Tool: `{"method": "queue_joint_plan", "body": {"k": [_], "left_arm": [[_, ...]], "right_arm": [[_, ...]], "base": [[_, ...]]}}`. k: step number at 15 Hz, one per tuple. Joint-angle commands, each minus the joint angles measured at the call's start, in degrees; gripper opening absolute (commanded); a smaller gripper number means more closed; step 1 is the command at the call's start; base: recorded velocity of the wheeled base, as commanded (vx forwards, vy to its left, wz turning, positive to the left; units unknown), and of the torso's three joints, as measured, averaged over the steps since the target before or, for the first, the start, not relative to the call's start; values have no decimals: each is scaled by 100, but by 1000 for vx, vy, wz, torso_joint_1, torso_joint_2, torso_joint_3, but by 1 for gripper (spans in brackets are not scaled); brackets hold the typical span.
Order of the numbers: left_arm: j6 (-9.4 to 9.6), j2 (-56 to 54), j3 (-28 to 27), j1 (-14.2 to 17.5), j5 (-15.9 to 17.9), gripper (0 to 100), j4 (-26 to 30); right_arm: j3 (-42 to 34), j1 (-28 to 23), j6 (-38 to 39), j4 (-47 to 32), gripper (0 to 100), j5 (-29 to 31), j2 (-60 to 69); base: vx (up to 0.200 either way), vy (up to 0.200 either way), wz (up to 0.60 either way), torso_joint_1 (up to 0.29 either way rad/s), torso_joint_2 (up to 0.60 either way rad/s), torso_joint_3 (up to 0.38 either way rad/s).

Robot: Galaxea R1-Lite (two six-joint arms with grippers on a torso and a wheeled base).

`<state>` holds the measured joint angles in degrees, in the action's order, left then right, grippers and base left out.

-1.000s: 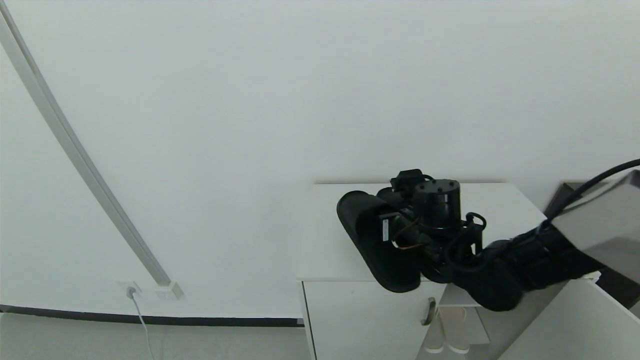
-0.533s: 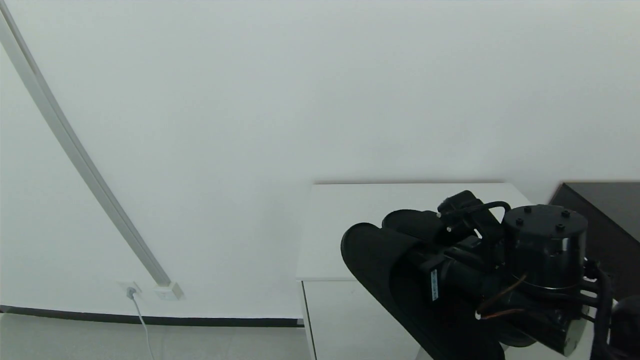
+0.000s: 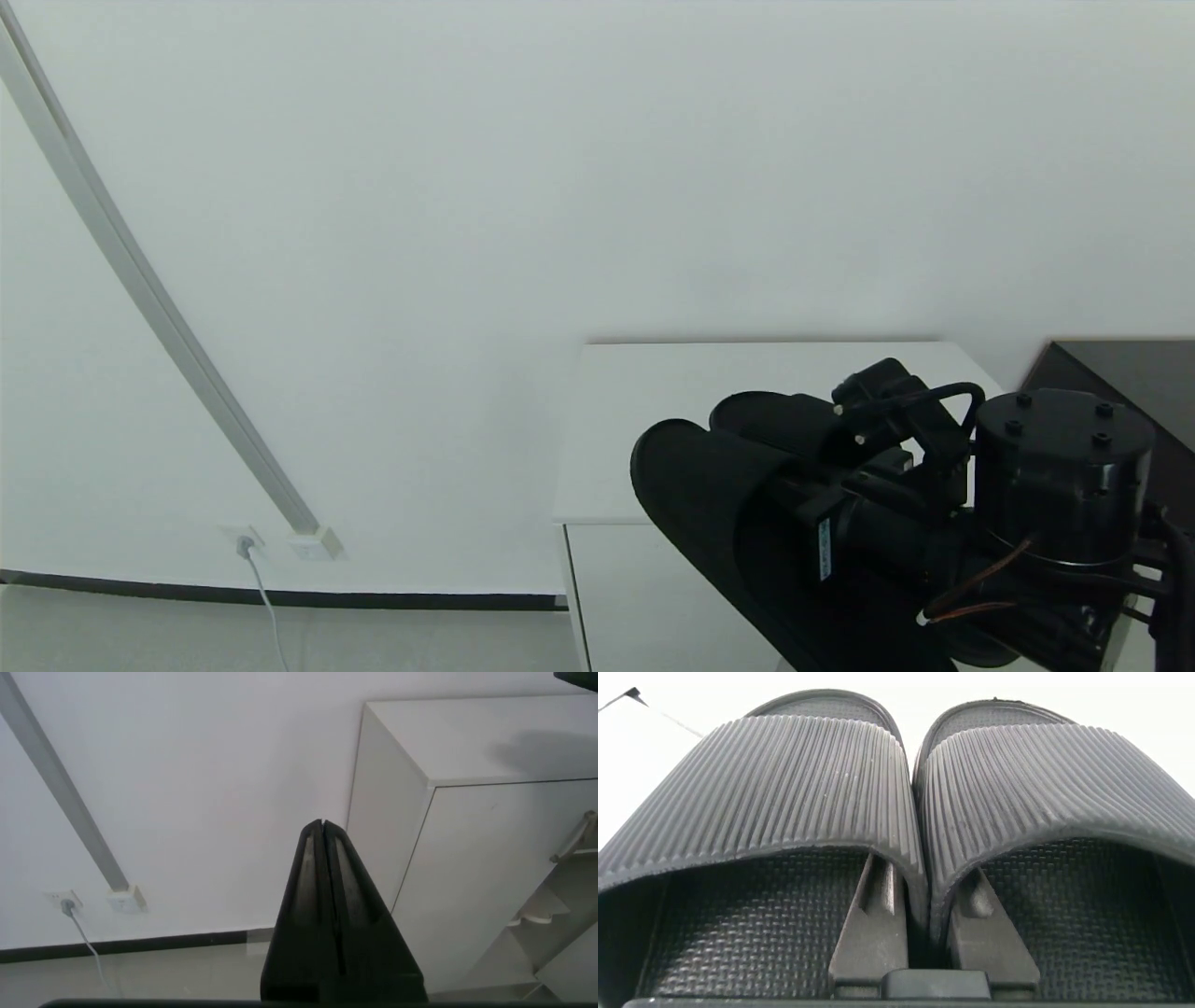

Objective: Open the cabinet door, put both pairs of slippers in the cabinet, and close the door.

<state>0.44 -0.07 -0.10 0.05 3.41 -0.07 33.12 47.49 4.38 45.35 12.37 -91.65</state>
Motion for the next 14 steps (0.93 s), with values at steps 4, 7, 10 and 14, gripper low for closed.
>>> {"method": "queue_joint_plan", "body": {"k": [4, 7, 10, 14], "left_arm": [[-9, 7, 1, 4, 1, 0, -1], [-18, 7, 1, 4, 1, 0, -1], [-18, 7, 1, 4, 1, 0, -1], [-18, 7, 1, 4, 1, 0, -1]], "right_arm": [[-60, 111, -7, 0, 0, 11, -20], [-51, 137, 2, 18, 0, 2, -28], [-148, 137, 2, 27, 0, 11, -28], [-148, 137, 11, 35, 0, 11, -37]], "base": [[-200, 0, 0, 7, 2, 0], [-200, 0, 0, -2, -1, 5], [-133, 0, 0, 2, 3, 2], [0, 0, 0, 0, 0, 0]]}}
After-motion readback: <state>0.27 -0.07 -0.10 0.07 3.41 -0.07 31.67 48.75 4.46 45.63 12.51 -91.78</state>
